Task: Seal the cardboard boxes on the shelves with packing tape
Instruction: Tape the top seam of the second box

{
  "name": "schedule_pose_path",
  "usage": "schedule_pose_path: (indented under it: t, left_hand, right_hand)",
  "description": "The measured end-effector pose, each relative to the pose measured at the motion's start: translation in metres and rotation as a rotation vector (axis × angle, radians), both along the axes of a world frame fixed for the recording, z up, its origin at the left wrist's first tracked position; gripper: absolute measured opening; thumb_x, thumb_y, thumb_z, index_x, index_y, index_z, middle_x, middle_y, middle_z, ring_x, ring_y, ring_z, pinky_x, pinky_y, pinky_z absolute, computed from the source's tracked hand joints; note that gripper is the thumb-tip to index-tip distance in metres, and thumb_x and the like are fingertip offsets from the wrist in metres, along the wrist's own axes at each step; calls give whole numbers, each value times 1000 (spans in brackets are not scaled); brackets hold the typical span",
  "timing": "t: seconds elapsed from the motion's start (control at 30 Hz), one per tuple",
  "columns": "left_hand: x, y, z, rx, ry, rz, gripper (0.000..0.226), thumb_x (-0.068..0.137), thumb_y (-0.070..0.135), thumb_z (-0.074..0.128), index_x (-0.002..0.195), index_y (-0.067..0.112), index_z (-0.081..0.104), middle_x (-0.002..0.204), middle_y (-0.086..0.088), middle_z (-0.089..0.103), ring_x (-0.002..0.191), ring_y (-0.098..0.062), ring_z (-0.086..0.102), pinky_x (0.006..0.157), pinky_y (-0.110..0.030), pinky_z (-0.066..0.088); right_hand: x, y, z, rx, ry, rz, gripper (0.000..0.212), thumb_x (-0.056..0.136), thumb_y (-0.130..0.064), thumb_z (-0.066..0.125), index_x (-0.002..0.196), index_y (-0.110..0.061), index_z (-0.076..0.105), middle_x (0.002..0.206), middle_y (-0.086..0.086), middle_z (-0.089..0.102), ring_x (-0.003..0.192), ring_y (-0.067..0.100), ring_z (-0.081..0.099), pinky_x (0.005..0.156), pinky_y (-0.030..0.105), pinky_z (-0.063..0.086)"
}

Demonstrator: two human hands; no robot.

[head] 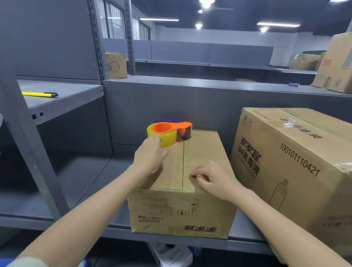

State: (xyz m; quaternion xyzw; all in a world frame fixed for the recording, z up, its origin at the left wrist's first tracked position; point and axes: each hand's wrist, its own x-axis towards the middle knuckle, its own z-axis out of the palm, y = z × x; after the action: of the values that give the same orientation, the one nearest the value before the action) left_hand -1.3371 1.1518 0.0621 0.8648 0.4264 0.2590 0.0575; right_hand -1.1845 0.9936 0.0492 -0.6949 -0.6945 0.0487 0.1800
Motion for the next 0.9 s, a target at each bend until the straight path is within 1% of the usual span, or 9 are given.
schedule_pose_path:
  t: [0.07,0.23,0.37,0.47,0.53,0.67,0.73,0.8,0.9]
  left_hand:
    - [17,17,11,-18,-26,33,33,92,27,47,121,11,46,120,-6,53,101,-28,55,76,-37,44]
    - [53,54,16,-113,60,36,34,94,33,46,120,11,44,117,-5,53,98,-26,54,70,-36,43]
    - [65,69,8,-83,143,107,24,96,38,44,96,15,50,93,-2,58,78,-21,51,61,-32,38]
    - [68,70,4,-92,156,121,21,95,38,47,89,17,49,76,5,50,73,-19,50,53,-27,29]
    - [69,69,2,-92,135,121,15,97,32,45,90,19,45,75,8,47,74,-19,49,53,-26,29]
    - [65,62,0,-66,98,125,15,98,30,42,92,17,42,88,3,53,79,-21,53,63,-33,36]
    - [57,58,1,-87,1,62,12,98,26,42,90,17,43,86,7,52,72,-17,51,59,-30,36]
    - [49,50,7,-134,-82,-68,15,98,29,42,91,16,44,79,6,46,62,-14,45,55,-30,32]
    - [38,32,20,-346,-231,-336,11,98,24,43,95,14,47,77,2,48,59,-15,48,55,-27,39]
  right_hand:
    - [-3,10,-1,39,-37,15,32,95,-18,40,118,-19,63,115,-5,57,108,13,43,91,29,39]
    - [-2,27,-9,100,-77,38,29,92,-13,44,115,-15,61,110,1,55,105,17,46,89,28,38]
    - [2,29,-16,128,-59,49,27,92,-16,45,114,-17,61,108,-1,54,103,14,45,85,22,31]
    - [3,30,-18,155,-41,53,26,92,-17,45,113,-17,61,106,-2,54,101,13,44,84,22,31]
    - [4,30,-19,159,-46,54,27,92,-17,45,113,-18,61,105,-3,53,99,12,44,82,22,30]
    - [6,30,-19,145,15,57,27,91,-14,46,113,-18,63,100,-6,50,95,8,41,80,21,32]
    - [8,30,-18,130,98,1,26,92,-14,48,113,-17,63,97,-7,48,96,8,41,81,19,35]
    - [15,30,-14,134,141,-95,26,92,-15,50,114,-15,63,95,-6,50,100,12,45,82,19,36]
    - [34,28,-6,182,93,-232,30,90,-19,56,119,-11,60,104,3,58,109,19,50,87,21,35]
